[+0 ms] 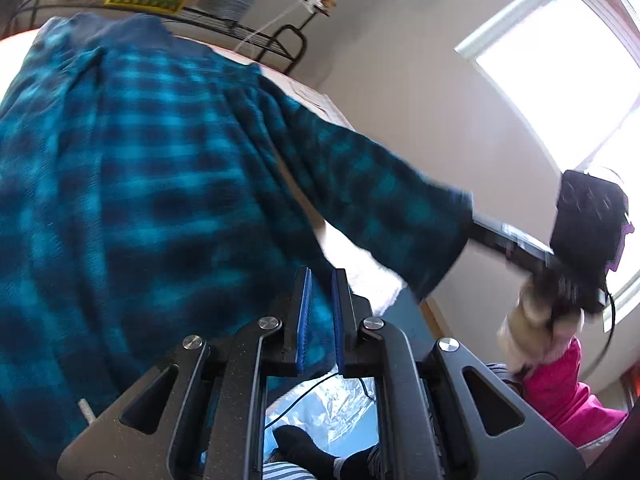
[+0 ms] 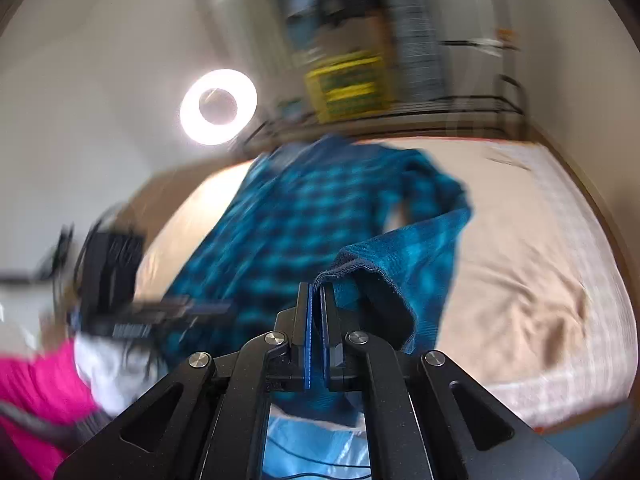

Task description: Fold large clothes

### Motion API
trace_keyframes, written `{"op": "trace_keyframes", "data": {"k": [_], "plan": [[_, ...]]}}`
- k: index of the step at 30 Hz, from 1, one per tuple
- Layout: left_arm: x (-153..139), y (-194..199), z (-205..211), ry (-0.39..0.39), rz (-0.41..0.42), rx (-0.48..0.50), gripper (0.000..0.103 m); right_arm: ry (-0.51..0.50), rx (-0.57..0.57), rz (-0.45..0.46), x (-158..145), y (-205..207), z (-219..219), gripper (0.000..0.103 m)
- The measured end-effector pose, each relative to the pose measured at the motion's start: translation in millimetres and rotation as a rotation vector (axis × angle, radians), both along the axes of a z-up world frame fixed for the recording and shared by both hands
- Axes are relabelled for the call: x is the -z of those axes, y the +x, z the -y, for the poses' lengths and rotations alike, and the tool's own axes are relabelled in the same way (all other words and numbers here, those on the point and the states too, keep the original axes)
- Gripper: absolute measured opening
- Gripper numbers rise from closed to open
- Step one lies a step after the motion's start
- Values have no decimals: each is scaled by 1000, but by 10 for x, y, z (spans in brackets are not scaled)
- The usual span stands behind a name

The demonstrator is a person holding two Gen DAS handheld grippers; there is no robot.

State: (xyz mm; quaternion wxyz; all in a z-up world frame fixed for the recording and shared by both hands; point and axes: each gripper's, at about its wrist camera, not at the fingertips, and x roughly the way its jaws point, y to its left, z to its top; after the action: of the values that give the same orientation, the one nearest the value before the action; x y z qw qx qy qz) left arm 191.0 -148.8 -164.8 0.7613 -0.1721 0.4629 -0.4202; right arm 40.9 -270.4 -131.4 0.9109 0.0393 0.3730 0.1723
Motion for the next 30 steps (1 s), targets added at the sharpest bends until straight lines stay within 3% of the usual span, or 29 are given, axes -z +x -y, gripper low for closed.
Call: {"op": "trace_keyframes", "data": {"k": [3, 5, 7, 8, 13, 18, 19, 21, 28, 30], "plan": [[45, 50, -85, -6, -27, -18, 8, -73, -124, -51, 178, 61, -447, 2], [90, 58, -130, -8, -42, -27, 18, -106, -184, -98, 359, 98, -649, 2], [127, 88, -172, -22, -62, -36, 42, -142, -224, -138, 531, 114, -786, 2], [163, 96, -178, -26, -76, -40, 45, -158, -237, -158, 616, 123, -829, 2], [320, 141, -107, 18, -96, -42, 45, -179, -284, -247, 911, 143, -872, 4], [489, 174, 15, 23, -137, -13, 45, -88, -292, -245, 731, 81, -592, 11], [509, 170, 55, 25, -141, 0, 45, -71, -288, -234, 689, 109, -541, 15], [528, 192, 126, 49, -129, 5, 45, -49, -246, -192, 568, 161, -349, 37], [608, 201, 260, 97, -111, 40, 45, 75, 6, -142, 409, 811, 350, 38], [594, 193, 304, 89, -99, 54, 37, 92, 70, -133, 401, 1040, 520, 38]]}}
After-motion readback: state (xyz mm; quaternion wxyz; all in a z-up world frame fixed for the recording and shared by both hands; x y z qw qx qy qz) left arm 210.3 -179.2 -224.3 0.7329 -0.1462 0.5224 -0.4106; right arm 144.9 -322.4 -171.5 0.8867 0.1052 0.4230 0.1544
